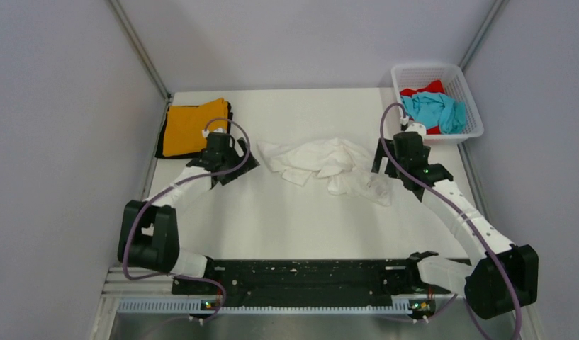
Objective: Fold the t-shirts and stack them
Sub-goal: Flatten out the tshirt
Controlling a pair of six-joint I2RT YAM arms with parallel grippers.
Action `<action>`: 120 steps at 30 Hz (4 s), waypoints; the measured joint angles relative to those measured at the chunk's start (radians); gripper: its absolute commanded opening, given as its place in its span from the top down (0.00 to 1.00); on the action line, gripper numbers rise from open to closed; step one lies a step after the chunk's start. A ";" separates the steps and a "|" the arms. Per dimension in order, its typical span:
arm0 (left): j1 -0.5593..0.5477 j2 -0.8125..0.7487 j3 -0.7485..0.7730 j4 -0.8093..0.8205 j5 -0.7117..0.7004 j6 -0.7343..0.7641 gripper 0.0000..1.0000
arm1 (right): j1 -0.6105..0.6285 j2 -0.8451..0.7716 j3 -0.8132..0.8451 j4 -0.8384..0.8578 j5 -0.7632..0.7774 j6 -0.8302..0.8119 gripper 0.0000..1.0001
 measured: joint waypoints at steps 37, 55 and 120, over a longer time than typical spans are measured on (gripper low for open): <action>-0.051 0.571 0.500 -0.001 0.156 0.098 1.00 | 0.000 0.348 -0.076 0.428 -0.139 -0.040 1.00; -0.071 -0.381 0.318 0.056 -0.044 0.140 1.00 | 0.000 -0.237 0.195 0.308 -0.201 -0.182 1.00; 0.101 -0.043 0.117 -0.404 -0.217 -0.080 0.03 | -0.075 0.254 0.051 0.480 -0.204 -0.006 0.01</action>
